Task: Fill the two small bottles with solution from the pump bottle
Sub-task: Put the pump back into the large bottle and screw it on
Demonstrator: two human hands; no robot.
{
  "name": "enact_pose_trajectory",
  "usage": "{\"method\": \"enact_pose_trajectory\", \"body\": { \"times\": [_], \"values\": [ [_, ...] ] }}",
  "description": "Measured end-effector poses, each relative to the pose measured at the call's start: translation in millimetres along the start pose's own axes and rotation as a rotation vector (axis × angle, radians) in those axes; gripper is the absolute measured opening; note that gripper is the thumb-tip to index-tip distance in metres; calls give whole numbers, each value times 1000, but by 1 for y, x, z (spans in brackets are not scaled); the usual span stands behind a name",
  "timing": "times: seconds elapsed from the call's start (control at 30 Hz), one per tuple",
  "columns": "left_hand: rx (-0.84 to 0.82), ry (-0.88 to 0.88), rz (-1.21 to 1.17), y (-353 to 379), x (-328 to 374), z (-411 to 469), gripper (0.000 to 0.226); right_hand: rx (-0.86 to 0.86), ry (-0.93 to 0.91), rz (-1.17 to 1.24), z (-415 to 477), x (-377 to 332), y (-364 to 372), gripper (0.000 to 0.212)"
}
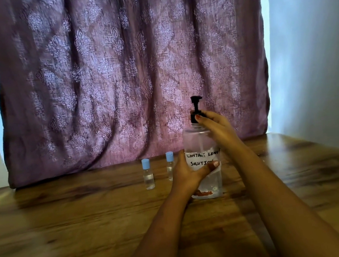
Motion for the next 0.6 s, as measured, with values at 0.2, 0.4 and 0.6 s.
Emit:
{"method": "enact_pose_trajectory", "body": {
  "times": [0.2, 0.4, 0.6],
  "values": [
    [-18, -19, -32, 0, 3, -2, 70, 63, -34, -15, -1, 3, -1, 20],
    [32, -46, 46, 4, 10, -7, 85, 159, -59, -59, -1, 7, 0, 12],
    [104, -88, 165, 7, 12, -9, 85, 199, -70, -79, -1, 8, 0, 14]
  ]
}}
Point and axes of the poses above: each hand's wrist, its own z-axis towards the middle knuckle, its own y-axis out of the palm, x = y × z, the point moved 3 cm from there along z, towards the middle knuckle, and after that the axes turned 8 degrees about -x, right-handed, at the moved point
